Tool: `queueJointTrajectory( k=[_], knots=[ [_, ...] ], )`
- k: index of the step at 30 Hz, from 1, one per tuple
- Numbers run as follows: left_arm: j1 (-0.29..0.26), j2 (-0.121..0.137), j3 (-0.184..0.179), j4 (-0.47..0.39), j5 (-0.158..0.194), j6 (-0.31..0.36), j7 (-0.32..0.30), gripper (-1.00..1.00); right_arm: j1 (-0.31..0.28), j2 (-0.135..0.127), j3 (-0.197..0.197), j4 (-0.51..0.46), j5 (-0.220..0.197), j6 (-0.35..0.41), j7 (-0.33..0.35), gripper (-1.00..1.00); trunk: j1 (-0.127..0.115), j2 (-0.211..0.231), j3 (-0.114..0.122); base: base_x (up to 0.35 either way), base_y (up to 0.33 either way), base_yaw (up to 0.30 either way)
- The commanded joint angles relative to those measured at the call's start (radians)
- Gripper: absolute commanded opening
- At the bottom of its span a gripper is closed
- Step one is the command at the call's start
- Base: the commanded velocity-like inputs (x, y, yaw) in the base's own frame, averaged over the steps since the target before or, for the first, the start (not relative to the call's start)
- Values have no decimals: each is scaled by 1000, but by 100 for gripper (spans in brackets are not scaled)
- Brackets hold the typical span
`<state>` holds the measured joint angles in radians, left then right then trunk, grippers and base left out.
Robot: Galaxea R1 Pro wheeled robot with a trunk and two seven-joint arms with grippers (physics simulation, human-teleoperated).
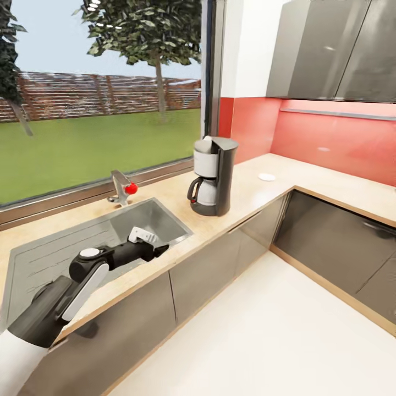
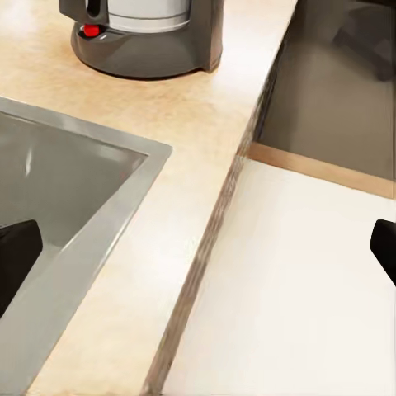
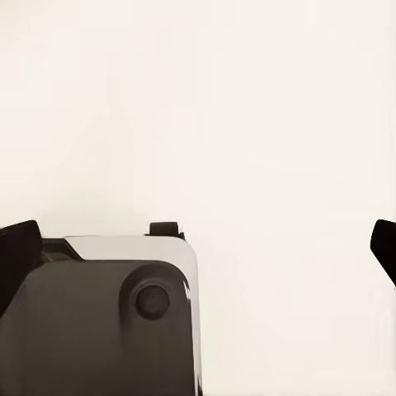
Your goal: Set up a coffee station on the kitchen countertop: keep the coffee maker on the countertop, move the bottle of coffee from the kitchen shelf to the counter next to the coffee maker, place a paper coffee filter on top of the coffee maker, put the saucer next to the coffee maker with the coffee cup on the saucer, and place the electric kettle next to the coffee maker.
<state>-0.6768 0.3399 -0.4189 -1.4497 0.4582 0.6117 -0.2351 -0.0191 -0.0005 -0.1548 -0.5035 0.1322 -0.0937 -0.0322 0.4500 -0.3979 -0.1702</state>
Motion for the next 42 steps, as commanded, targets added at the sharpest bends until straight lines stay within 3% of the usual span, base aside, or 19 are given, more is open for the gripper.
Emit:
queueJointTrajectory(
  k=[1,12,19,29,33,37,42],
  knots=[
    [-1,1,0,-1,4,5,0,100,-1,1,-3,1,10,-3,-2,100,0,-2,-2,-271,-175,2],
    [7,1,0,-1,4,-3,1,100,-1,1,-3,0,10,-3,-2,100,0,-2,-2,-73,-46,26],
    [32,1,-2,-2,4,-67,0,100,-1,1,-3,1,10,-3,-2,100,0,-2,-2,-2,-1,230],
    [153,1,-7,-41,4,-126,-1,100,-1,1,-2,4,11,-3,-2,100,0,-2,-2,0,0,275],
    [208,2,-32,-50,2,-189,-1,100,-1,1,-2,5,11,-3,-2,100,0,-2,-2,0,0,278],
    [257,1,-54,-53,-21,-253,0,100,-1,2,-2,5,12,-3,-2,100,0,-2,-2,0,0,278],
    [338,1,-94,-53,-108,-344,1,100,-1,2,-1,6,12,-3,-2,100,0,-2,-2,0,0,278]
  ],
)
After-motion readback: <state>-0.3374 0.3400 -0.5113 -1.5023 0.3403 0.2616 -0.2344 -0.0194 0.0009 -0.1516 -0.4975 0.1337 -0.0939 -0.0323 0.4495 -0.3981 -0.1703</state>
